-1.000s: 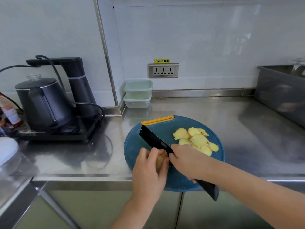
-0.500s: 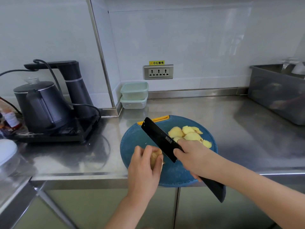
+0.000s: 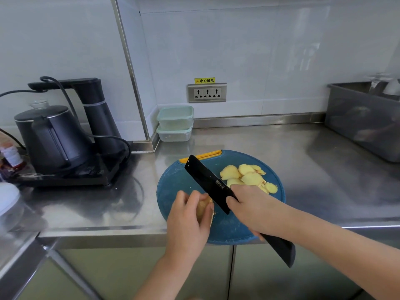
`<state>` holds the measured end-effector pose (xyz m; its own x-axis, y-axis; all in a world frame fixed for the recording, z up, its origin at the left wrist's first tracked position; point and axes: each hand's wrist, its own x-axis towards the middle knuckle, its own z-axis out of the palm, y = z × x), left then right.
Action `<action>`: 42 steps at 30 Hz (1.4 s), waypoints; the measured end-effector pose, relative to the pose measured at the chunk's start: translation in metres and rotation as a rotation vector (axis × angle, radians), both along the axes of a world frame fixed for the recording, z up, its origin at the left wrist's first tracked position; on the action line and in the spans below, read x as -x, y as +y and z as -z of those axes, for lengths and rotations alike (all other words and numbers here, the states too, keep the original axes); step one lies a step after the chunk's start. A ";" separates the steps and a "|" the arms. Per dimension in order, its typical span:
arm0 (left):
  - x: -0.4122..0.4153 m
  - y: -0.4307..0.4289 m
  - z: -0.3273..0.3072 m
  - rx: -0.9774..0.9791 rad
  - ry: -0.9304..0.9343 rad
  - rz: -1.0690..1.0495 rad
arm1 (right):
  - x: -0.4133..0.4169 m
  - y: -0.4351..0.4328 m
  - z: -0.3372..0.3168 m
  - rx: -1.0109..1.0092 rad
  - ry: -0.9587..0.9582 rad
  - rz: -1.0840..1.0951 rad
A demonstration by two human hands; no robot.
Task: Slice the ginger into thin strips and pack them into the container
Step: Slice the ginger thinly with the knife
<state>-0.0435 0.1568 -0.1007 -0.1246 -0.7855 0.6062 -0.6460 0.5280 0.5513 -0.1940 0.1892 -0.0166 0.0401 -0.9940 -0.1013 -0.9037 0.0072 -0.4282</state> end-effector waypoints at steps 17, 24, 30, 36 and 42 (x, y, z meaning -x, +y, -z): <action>0.001 -0.003 0.008 0.041 0.045 0.024 | -0.016 -0.029 0.017 -0.049 0.056 -0.025; -0.002 0.002 0.003 0.027 0.050 0.022 | 0.000 -0.018 0.009 -0.177 -0.195 0.089; -0.007 0.005 0.006 0.028 0.013 0.058 | 0.023 -0.008 -0.003 -0.092 -0.241 0.173; -0.008 0.007 0.000 0.006 -0.007 0.088 | 0.020 0.006 -0.017 -0.058 -0.307 0.126; -0.009 0.007 -0.001 0.000 -0.006 0.084 | 0.008 0.014 -0.017 -0.073 -0.246 0.097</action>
